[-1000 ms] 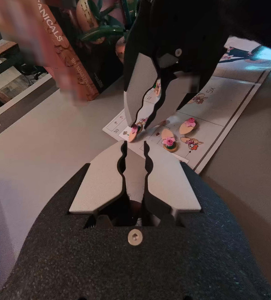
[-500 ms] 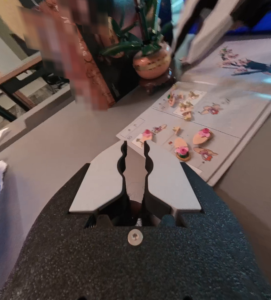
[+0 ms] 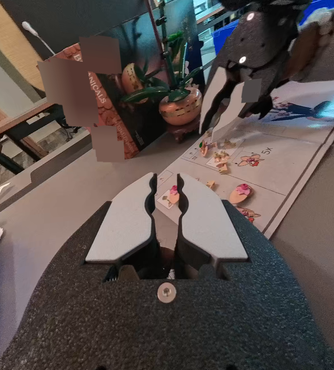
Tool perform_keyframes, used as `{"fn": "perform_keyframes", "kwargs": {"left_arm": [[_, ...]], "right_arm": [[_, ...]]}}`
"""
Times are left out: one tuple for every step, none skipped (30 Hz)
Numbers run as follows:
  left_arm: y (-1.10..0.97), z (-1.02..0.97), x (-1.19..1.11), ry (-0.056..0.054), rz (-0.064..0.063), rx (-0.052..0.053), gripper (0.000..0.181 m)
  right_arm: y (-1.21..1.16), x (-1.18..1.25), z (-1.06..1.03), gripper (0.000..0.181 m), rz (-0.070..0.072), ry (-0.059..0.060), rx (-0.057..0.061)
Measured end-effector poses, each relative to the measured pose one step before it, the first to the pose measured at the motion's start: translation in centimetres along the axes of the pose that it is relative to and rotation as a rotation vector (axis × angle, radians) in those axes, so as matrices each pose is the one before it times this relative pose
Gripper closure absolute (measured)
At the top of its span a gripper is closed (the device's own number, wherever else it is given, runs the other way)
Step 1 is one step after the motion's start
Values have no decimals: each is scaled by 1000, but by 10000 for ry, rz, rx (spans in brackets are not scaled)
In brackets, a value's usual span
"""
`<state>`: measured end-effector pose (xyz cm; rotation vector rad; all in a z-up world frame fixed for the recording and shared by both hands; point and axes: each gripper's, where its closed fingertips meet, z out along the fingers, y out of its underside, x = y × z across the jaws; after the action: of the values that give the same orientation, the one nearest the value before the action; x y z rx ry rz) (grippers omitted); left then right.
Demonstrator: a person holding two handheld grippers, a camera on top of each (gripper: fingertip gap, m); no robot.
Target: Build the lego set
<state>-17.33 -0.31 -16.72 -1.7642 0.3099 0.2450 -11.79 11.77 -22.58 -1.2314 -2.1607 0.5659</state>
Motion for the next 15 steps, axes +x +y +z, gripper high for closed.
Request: {"fn": "perform_keyframes", "kwargs": {"left_arm": [[-56,59,244,98,38,30,163],[4,20,111,48,3,15,163],[30,2,24,26,-10,8,163],[28,-5,-31,12,-28,17,163],[1,-3,-52,5,-41,37,163],[-39,-14,-31,21,-47,56,163],[-51,-10,16,50,-50,62,163],[-53,-14,50,57,-43,55,163],[-58,-23,23,24,-29,44,163],[-70,-35,-13,-4,-6,42,163],[-104,-59,-17,-13,6,53,163],[-145,-67,-26,-10,-10,77,163],[-200,-59,11,9,-47,108,163],[-263,-44,71,55,-108,150,163],[-348,-19,196,132,-172,184,163]], "right_arm": [[-80,-33,157,162,-308,-71,-87],[-126,143,121,163,-246,97,-17],[-128,96,118,164,-225,80,9],[-52,35,171,165,-201,46,-17],[39,51,212,165,-173,53,-45],[103,53,243,169,-121,62,-57],[56,-94,201,175,-37,-52,-2],[-137,-31,27,175,109,-35,147],[-69,-24,-84,177,329,-94,118],[-181,-59,-235,177,658,-205,243],[-443,-144,-433,177,1001,-364,492],[-649,-296,-593,178,1292,-563,668],[-868,-623,-705,178,1519,-839,837],[-1037,-943,-736,178,1755,-1072,944],[-1000,-1279,-685,178,1783,-1307,943]]}}
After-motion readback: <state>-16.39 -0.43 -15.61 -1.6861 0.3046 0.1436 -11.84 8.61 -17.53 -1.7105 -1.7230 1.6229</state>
